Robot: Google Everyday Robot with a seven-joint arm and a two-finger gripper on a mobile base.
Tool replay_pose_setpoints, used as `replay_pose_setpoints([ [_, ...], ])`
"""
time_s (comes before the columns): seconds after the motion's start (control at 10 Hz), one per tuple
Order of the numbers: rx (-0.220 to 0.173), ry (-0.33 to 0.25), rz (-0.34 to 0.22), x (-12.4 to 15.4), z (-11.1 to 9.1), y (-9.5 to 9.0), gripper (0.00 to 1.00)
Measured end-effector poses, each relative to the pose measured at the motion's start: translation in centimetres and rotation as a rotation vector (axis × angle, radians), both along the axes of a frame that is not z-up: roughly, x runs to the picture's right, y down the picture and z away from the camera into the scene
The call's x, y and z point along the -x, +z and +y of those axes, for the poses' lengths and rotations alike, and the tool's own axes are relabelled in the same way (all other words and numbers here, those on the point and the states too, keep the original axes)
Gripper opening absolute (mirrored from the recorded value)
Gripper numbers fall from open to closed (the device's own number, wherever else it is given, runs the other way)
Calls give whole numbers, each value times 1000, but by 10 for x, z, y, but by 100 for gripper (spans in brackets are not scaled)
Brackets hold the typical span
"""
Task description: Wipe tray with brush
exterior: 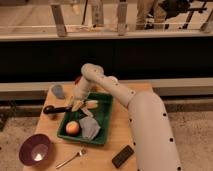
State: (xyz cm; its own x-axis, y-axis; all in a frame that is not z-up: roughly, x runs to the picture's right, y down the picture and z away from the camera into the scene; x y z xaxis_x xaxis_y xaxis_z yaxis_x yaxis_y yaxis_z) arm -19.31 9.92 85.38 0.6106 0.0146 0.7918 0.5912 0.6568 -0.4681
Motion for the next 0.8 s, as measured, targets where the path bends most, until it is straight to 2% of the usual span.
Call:
replay_pose_setpoints([
  [0.2,15,-1,-25,-15,14,-18,0],
  [0.5,22,13,-53,-53,40,-58,0],
  [0.8,44,56,-27,-106,54,-71,0],
])
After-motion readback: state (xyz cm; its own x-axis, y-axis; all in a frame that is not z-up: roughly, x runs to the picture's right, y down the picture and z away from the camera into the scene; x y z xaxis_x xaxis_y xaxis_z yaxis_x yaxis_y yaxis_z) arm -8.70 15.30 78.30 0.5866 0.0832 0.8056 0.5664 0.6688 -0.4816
